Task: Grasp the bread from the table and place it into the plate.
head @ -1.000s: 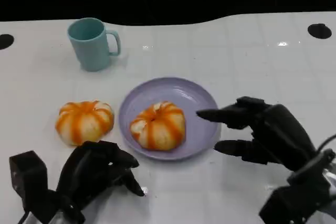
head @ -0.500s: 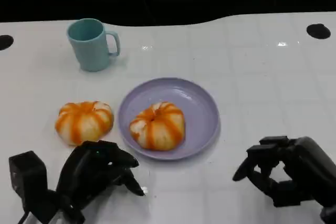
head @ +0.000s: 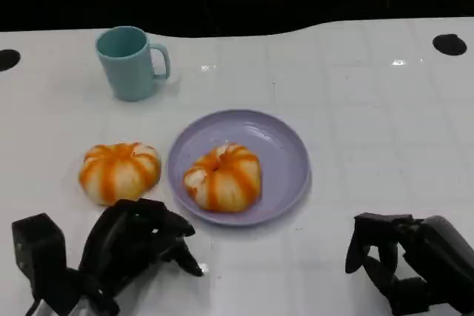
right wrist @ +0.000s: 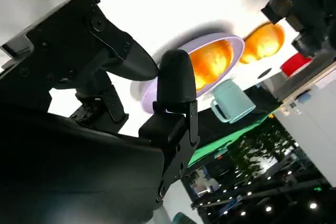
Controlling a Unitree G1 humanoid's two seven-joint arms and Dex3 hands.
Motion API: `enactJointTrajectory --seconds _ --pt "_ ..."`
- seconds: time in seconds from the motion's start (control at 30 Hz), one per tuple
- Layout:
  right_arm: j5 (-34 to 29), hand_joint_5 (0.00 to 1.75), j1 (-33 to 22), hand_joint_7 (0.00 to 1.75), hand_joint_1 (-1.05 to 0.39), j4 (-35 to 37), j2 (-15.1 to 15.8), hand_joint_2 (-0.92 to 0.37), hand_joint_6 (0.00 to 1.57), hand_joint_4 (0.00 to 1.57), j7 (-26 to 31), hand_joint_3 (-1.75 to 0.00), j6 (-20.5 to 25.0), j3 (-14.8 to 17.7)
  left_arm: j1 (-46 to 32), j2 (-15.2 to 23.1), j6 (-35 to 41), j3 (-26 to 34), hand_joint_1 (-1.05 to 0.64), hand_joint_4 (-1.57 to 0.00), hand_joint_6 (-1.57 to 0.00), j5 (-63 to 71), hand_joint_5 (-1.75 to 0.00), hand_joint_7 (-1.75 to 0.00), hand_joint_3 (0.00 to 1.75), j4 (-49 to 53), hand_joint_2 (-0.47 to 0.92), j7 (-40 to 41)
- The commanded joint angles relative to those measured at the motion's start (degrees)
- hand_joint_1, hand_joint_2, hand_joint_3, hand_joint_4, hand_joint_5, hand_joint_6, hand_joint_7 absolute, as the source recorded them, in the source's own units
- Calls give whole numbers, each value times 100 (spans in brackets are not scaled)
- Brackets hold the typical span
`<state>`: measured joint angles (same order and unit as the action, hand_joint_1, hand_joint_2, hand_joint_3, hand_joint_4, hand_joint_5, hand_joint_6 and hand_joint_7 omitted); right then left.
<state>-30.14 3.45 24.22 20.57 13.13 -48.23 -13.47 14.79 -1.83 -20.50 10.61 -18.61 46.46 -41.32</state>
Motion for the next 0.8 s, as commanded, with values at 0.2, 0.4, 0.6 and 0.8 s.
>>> enactJointTrajectory --seconds 0.2,0.4,0.6,0.8 --pt "-146 175 205 173 -15 462 -77 -36 69 90 336 -139 -10 53 22 151 -77 41 -105 -157 -157 1 -57 -16 0 133 74 -55" --pt "-175 175 286 173 -15 613 -93 -35 68 90 367 -140 -10 38 80 153 -71 53 -105 -157 -157 -10 -58 -18 0 226 73 -24" --pt "-286 175 394 171 -17 784 -104 -35 68 90 521 -139 -37 2 181 171 -46 109 -105 -157 -157 -67 -58 -17 0 389 73 -131" --pt "-344 175 471 170 -16 921 -134 -35 68 89 682 -139 -100 -24 214 190 -87 129 -105 -157 -157 -43 -57 -16 0 453 73 -156"
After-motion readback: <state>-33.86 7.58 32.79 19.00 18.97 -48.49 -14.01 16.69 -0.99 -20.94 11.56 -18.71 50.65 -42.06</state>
